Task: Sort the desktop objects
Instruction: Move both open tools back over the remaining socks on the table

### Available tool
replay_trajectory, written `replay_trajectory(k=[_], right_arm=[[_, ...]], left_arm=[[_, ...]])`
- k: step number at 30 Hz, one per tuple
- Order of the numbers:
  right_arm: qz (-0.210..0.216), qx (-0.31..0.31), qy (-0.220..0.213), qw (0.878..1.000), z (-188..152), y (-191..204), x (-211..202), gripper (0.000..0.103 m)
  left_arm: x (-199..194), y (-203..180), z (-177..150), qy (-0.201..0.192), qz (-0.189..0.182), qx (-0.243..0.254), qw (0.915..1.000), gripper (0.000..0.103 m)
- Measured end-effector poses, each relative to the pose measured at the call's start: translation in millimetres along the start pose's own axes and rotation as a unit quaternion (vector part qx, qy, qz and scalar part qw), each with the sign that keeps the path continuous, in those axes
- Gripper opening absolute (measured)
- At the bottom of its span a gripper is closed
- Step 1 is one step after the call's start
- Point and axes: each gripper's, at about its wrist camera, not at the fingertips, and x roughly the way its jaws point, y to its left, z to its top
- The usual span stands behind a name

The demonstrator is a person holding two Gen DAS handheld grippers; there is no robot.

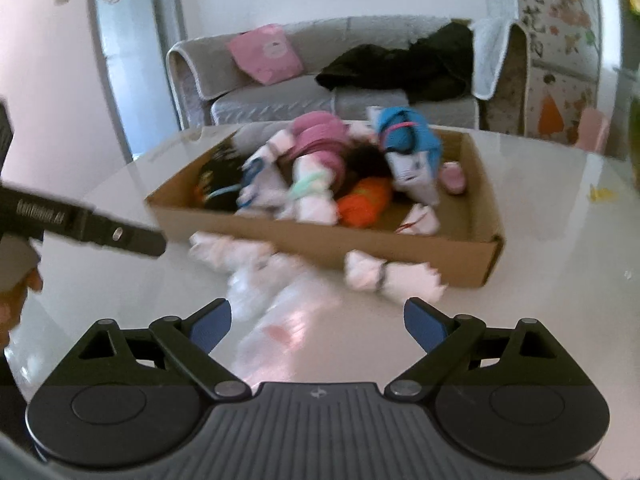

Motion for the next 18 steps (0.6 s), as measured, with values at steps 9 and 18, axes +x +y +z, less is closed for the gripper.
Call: replay_trajectory(k=[9, 18], right_arm=[[0.072, 0.097, 0.026, 0.992, 24, -67, 33, 0.094], [0.181, 0.073, 0.064, 0.979, 13, -47, 49, 0.098]], left_arm=[[40, 8, 22, 0.018, -0.024, -0.054, 0.9981, 0.103], [52, -2, 19, 0.041, -0.074, -0.047, 0.9953, 0.103]])
